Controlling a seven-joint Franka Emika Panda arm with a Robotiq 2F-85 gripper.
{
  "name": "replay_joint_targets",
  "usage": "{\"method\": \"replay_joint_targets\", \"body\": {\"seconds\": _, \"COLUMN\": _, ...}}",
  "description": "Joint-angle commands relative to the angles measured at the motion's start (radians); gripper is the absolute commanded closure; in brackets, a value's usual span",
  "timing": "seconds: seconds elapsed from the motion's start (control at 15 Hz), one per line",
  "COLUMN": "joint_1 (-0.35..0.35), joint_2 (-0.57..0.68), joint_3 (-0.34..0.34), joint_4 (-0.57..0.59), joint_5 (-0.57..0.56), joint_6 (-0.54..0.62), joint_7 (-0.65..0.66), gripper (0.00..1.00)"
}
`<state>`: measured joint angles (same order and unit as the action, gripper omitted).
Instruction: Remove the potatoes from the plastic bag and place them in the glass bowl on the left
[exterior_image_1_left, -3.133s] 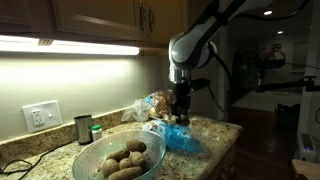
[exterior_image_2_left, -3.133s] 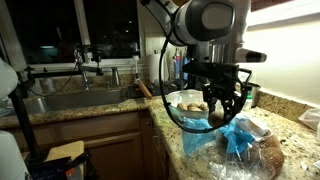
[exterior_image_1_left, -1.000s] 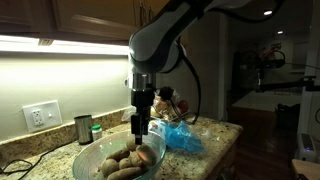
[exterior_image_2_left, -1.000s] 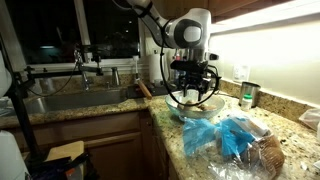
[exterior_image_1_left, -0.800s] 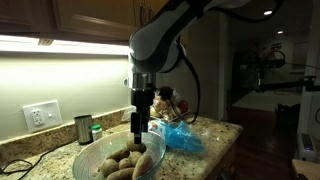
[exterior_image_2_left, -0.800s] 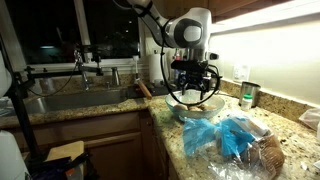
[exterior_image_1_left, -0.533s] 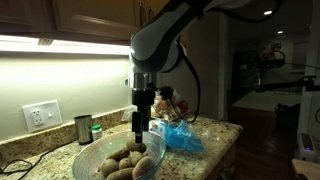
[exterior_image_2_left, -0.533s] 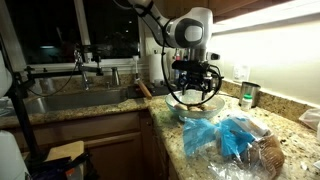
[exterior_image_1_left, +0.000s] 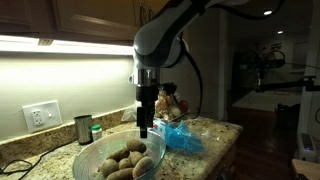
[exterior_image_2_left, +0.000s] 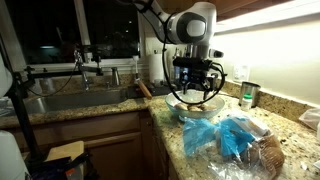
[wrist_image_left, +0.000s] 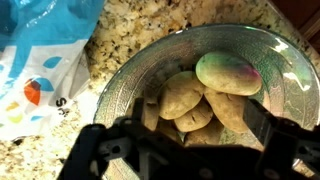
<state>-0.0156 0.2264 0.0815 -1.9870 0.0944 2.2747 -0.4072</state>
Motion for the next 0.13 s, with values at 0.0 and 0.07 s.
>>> {"method": "replay_joint_targets", "body": {"seconds": 0.0, "joint_1": 0.001, "joint_2": 0.0, "joint_3": -0.001, "joint_4": 0.002, "joint_5": 0.0, "joint_6": -0.003, "joint_7": 0.001, "gripper": 0.0}}
{"method": "replay_joint_targets", "body": {"seconds": 0.07, "joint_1": 0.001, "joint_2": 0.0, "joint_3": -0.001, "joint_4": 0.002, "joint_5": 0.0, "joint_6": -0.003, "joint_7": 0.001, "gripper": 0.0}}
